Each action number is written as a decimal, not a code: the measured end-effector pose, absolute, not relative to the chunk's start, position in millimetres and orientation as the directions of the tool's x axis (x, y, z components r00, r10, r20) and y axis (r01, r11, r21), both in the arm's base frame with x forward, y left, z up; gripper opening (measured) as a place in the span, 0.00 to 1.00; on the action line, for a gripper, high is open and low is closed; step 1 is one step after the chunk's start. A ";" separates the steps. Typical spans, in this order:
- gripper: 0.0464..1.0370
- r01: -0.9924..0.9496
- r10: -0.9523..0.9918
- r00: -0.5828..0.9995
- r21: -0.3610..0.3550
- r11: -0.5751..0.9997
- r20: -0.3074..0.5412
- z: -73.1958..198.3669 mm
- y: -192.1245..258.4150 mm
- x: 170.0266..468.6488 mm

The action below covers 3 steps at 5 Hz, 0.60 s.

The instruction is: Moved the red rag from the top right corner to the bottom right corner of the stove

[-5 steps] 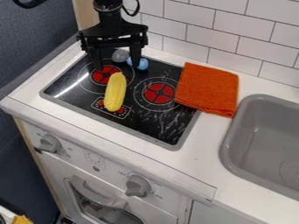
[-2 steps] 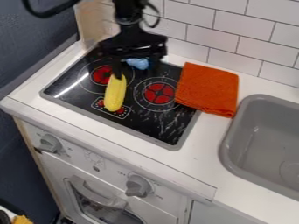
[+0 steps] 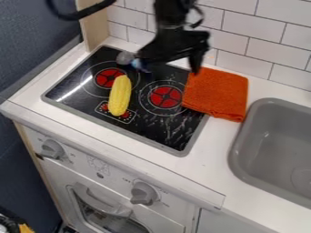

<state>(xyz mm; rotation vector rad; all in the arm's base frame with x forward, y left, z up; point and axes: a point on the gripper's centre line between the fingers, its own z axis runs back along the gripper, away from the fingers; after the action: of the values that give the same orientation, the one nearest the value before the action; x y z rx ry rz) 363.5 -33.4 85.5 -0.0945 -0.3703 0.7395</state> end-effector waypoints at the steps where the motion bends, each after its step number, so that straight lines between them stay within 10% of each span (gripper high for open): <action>1: 0.96 -0.709 0.736 0.633 -0.202 0.676 0.240 70.5 -46.2 378.3; 3: 0.96 -0.876 0.890 0.424 -0.171 0.450 0.166 61.6 -50.1 401.4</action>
<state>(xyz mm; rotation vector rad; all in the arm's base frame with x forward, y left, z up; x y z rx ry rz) 401.4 -50.1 61.6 -0.0613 -0.2462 1.1055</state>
